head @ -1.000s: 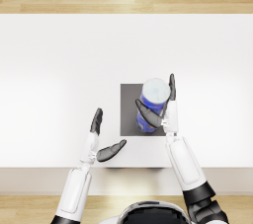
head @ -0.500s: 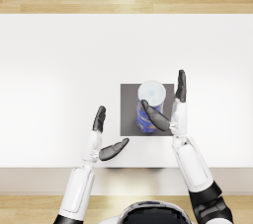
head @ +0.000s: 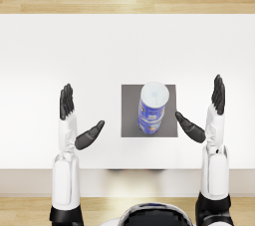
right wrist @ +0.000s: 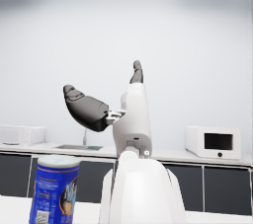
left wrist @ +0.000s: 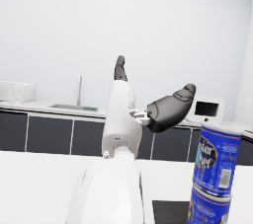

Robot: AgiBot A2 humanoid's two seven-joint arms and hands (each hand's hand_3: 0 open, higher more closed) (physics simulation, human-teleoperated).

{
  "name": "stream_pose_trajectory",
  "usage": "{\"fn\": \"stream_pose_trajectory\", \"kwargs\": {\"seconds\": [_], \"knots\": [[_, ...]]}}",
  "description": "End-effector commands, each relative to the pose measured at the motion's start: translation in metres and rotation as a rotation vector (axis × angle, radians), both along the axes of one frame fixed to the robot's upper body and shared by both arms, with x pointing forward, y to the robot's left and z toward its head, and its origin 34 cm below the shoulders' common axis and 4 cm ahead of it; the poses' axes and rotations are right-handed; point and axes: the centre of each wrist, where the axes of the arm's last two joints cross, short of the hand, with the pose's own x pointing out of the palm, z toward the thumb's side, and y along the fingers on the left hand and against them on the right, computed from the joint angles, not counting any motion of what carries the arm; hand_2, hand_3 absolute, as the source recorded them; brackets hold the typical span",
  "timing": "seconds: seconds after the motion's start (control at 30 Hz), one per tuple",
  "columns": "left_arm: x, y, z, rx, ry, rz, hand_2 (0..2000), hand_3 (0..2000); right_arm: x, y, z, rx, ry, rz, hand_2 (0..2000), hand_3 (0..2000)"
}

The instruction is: Pick up the blue can on the left and place it in the middle, then pick up the blue can on the right and place it on top of the can in the middle

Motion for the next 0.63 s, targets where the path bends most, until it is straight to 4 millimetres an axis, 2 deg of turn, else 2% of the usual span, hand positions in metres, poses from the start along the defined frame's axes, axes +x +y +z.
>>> {"fn": "stream_pose_trajectory", "kwargs": {"seconds": [0.03,0.1,0.13,0.63], "knots": [[0.0020,0.0203,0.0137,-0.021,-0.049,0.075,0,0,0.0015,-0.0229,-0.0029,0.035,-0.001,-0.071,0,0],[0.0029,0.0223,0.0076,-0.028,-0.025,0.083,0,0,0.0034,-0.0260,-0.0080,0.028,0.002,-0.069,0,0],[0.0019,0.0152,0.0057,-0.020,-0.019,0.058,0,0,0.0020,-0.0176,-0.0066,0.008,-0.011,-0.036,0,0],[0.0027,0.0216,0.0039,-0.031,-0.012,0.082,0,0,0.0034,-0.0257,-0.0119,0.014,-0.003,-0.055,0,0]]}}
